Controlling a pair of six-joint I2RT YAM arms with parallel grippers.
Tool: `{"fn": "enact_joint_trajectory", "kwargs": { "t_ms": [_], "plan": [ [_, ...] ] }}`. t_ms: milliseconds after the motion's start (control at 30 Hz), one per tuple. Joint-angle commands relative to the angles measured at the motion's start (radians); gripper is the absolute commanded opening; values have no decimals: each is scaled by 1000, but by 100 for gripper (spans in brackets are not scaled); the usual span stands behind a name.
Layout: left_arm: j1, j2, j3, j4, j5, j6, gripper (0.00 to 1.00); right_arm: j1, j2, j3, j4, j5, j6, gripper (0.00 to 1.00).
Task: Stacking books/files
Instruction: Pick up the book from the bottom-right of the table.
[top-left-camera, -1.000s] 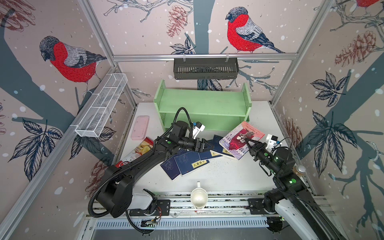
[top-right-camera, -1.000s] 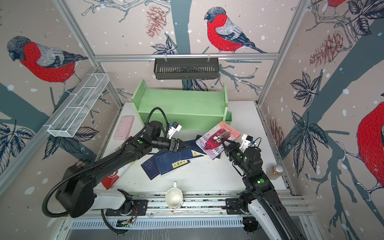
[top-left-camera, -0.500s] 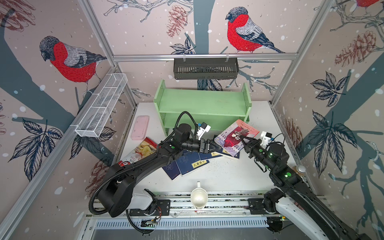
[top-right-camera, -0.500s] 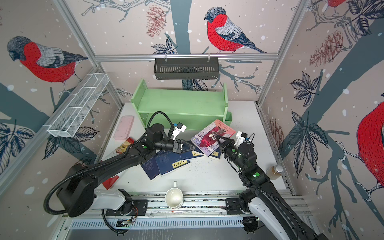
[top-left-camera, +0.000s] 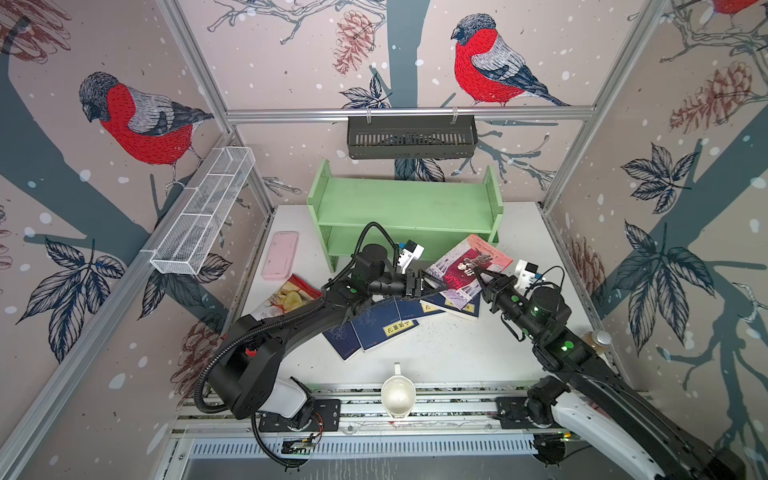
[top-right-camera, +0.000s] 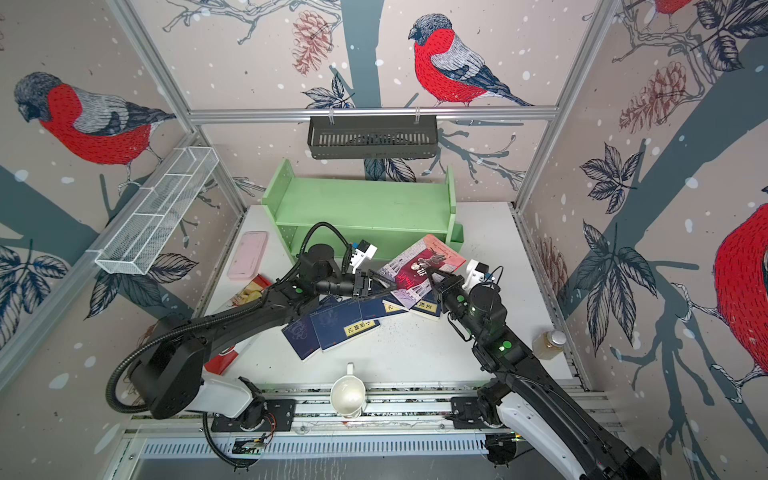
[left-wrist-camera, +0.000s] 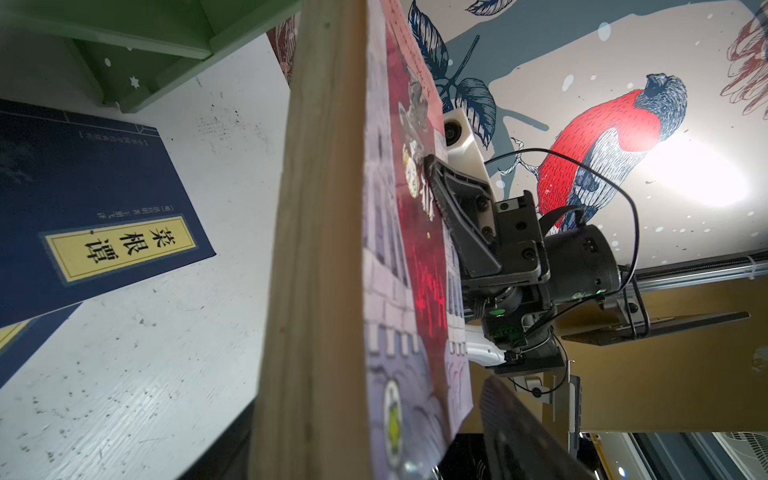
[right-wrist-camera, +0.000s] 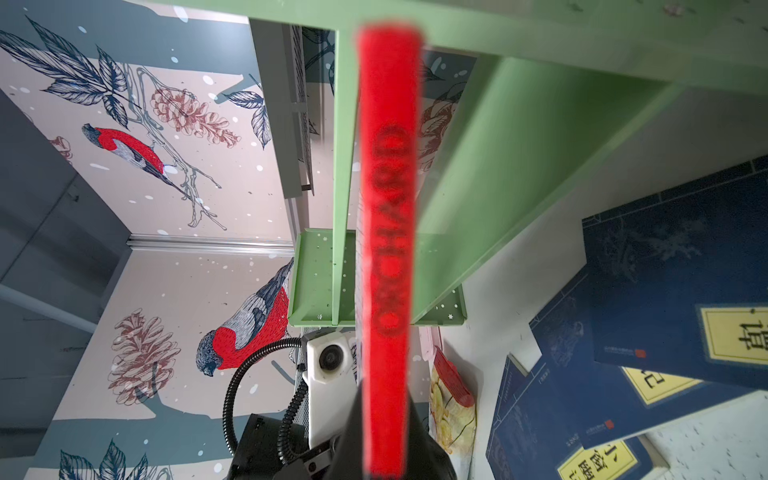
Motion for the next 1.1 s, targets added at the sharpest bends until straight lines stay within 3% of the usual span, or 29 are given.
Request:
{"fn": "enact_joint_trajectory", "kwargs": {
  "t_ms": [0,233,333,533,667,800,900,1067],
  "plan": [
    [-2,16,26,79,15,-36,65,8,1,-20,79,39,28,1],
    [5,53,62,81,41,-49,52,43,12,-51,127,63,35,1],
    [14,56,69,51,32,-32,40,46,2,-65,136,68,39,1],
    [46,29,65,-48,-15,31,0,56,5,-81,147,52,31,2],
    [62,-16,84,-162,-63,133,0,56,28,-69,142,29,0,5],
    [79,-58,107,-278,-91,258,0,55,46,-53,137,20,-36,21],
    [103,-82,105,-324,-57,314,0,54,49,-53,142,35,-51,35],
    [121,-130,79,-366,30,392,0,33,65,-52,177,10,-89,44]
  ]
}}
